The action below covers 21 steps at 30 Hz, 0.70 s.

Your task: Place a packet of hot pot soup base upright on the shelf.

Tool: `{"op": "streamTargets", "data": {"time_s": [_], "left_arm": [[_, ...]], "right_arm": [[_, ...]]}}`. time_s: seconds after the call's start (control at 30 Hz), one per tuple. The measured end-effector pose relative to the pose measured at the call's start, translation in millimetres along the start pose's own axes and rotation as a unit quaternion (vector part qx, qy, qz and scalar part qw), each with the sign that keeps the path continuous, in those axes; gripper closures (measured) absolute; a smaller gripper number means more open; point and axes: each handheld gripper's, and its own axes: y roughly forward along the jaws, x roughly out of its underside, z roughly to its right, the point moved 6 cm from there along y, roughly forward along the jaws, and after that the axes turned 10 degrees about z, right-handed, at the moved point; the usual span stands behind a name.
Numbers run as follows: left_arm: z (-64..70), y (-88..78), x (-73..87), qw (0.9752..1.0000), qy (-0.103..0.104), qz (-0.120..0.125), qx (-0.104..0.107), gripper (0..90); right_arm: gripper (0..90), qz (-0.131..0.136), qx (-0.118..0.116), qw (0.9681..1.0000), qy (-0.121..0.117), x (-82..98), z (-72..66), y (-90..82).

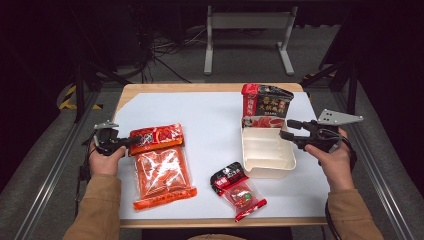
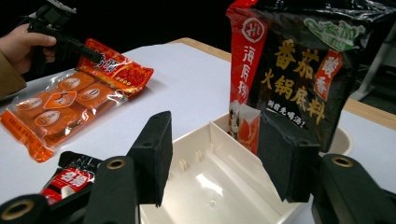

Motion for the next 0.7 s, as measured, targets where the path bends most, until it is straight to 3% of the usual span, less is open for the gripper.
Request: {"op": "streamTargets", "data": {"time_s": [0.1,0.27,0.47,0.7], "left_arm": [[2.3,-4.1,-4.1,1.0,0.008,0.004,0.001,90.0],[15.8,-17.0,-19.4,0.9993,0.009,0.034,0.015,90.0],[32.1,-29.5,-33.7,0.9977,0.025,0.057,0.028,90.0],[56.5,-44.8,-50.5,0.9939,0.051,0.086,0.045,90.0]], "right_arm": [[46.6,-0.001,-0.001,1.0,-0.002,-1.4,-1.3,-0.3],[47.9,-0.004,-0.008,1.0,-0.001,-3.3,-4.6,0.0],[47.9,-0.006,-0.011,0.9999,-0.003,-5.2,-7.4,0.0],[48.0,-0.004,-0.015,0.9999,-0.006,-10.5,-12.6,-1.2]]}}
